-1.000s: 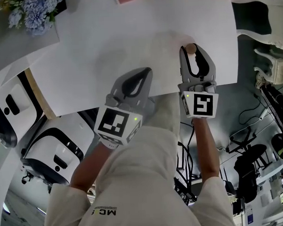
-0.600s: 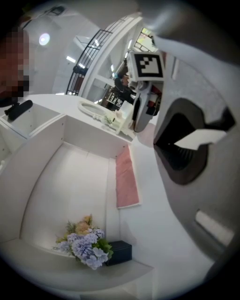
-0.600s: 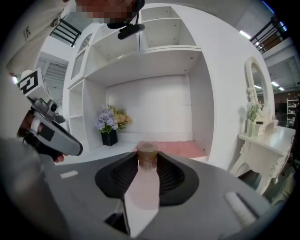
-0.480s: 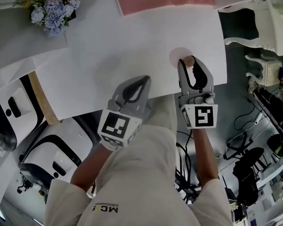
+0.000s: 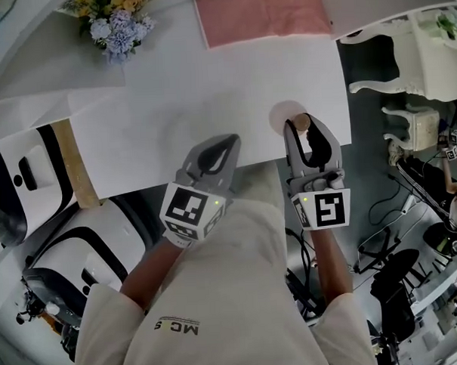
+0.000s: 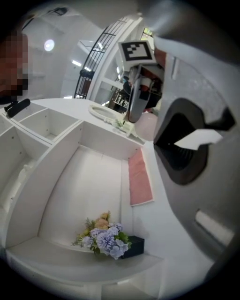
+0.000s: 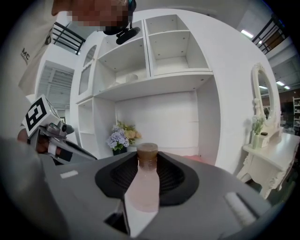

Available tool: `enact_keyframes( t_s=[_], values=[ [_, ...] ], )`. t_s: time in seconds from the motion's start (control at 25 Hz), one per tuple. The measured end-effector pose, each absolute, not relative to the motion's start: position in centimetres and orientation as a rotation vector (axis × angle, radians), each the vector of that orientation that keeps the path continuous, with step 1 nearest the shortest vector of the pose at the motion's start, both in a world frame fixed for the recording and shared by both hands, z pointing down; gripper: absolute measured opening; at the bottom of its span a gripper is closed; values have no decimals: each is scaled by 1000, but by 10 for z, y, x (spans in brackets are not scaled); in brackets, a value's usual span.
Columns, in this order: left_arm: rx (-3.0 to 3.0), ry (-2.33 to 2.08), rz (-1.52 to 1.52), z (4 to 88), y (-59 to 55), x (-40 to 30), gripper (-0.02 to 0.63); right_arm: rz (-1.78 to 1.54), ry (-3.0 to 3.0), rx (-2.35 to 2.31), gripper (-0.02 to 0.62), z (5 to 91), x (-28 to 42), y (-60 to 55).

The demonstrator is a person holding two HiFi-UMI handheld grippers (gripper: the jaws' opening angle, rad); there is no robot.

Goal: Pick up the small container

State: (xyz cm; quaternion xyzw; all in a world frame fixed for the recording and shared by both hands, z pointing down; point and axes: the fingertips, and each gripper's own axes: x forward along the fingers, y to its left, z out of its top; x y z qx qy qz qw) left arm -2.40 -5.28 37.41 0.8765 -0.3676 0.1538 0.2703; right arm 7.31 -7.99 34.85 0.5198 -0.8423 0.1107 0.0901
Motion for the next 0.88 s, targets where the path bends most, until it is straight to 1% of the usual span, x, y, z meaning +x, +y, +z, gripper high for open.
enact_keyframes(
  t_s=[0.2,0.4,0.88],
  values=[
    [2372,-1013,362,346,-53,-41,0,299,-2528,1531,126,313,59,-72],
    [2397,-1037,312,327,-52,-69,2,277,-2546,1496,126,295,32,-61],
    [2407,-1091,272,303,-57,-88,0,268,-2583,1476,124,271,21,-54]
  ],
)
